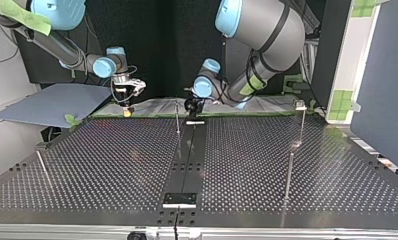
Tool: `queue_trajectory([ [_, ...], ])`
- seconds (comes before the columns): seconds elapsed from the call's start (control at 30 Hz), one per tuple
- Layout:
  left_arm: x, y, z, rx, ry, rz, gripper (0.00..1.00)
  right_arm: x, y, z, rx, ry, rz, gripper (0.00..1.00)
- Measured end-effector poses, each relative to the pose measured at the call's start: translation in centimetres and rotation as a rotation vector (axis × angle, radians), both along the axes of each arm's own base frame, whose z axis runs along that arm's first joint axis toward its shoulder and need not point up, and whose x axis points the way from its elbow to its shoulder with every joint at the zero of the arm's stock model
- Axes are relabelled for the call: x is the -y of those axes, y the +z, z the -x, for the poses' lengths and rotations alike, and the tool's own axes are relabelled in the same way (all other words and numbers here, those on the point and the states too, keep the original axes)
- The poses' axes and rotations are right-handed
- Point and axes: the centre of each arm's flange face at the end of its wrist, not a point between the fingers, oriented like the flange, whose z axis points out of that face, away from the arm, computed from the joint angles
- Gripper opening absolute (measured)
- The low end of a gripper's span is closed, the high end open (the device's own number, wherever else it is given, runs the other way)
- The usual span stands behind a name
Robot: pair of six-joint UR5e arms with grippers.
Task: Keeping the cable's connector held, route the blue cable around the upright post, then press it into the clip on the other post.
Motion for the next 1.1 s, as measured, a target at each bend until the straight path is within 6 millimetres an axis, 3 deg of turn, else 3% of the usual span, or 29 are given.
queue_trajectory([
  [0.27, 0.2, 0.8, -1.1, 0.009, 0.008, 0.023, 0.00, 0.7, -1.5, 0.7, -0.004, -0.017, -0.022, 0.00],
  [0.63, -0.3, 1.3, -2.2, 0.020, 0.014, 0.023, 0.00, 2.7, -0.6, 0.9, -0.007, -0.030, -0.025, 0.00],
  [0.67, -0.4, 1.3, -2.3, 0.023, 0.013, 0.016, 0.07, 2.8, -0.5, 0.9, -0.008, -0.030, -0.025, 0.00],
  [0.7, -0.4, 1.4, -2.3, 0.027, 0.012, 0.008, 0.07, 2.9, -0.5, 0.9, -0.008, -0.030, -0.024, 0.00],
  [0.77, -0.7, 1.4, -2.4, 0.030, 0.015, -0.014, 0.31, 3.1, -0.3, 0.8, -0.008, -0.031, -0.020, 0.00],
  [0.8, -0.8, 1.3, -2.4, 0.030, 0.019, -0.026, 0.31, 3.2, -0.3, 0.8, -0.008, -0.031, -0.019, 0.00],
  [0.83, -1.0, 1.3, -2.4, 0.028, 0.025, -0.043, 0.53, 3.3, -0.2, 0.8, -0.008, -0.031, -0.018, 0.00],
  [0.87, -1.1, 1.3, -2.4, 0.027, 0.030, -0.056, 0.65, 3.4, -0.1, 0.8, -0.008, -0.031, -0.018, 0.00],
  [0.9, -1.2, 1.3, -2.4, 0.025, 0.036, -0.069, 0.65, 3.4, -0.1, 0.8, -0.008, -0.031, -0.017, 0.00],
  [0.97, -1.4, 1.7, -2.3, 0.025, 0.045, -0.098, 0.82, 3.5, 0.0, 0.7, -0.008, -0.030, -0.017, 0.00],
  [1.1, -0.9, 3.2, -2.0, 0.039, 0.025, -0.132, 0.87, 3.4, 0.0, 0.4, -0.008, -0.027, -0.017, 0.00],
])
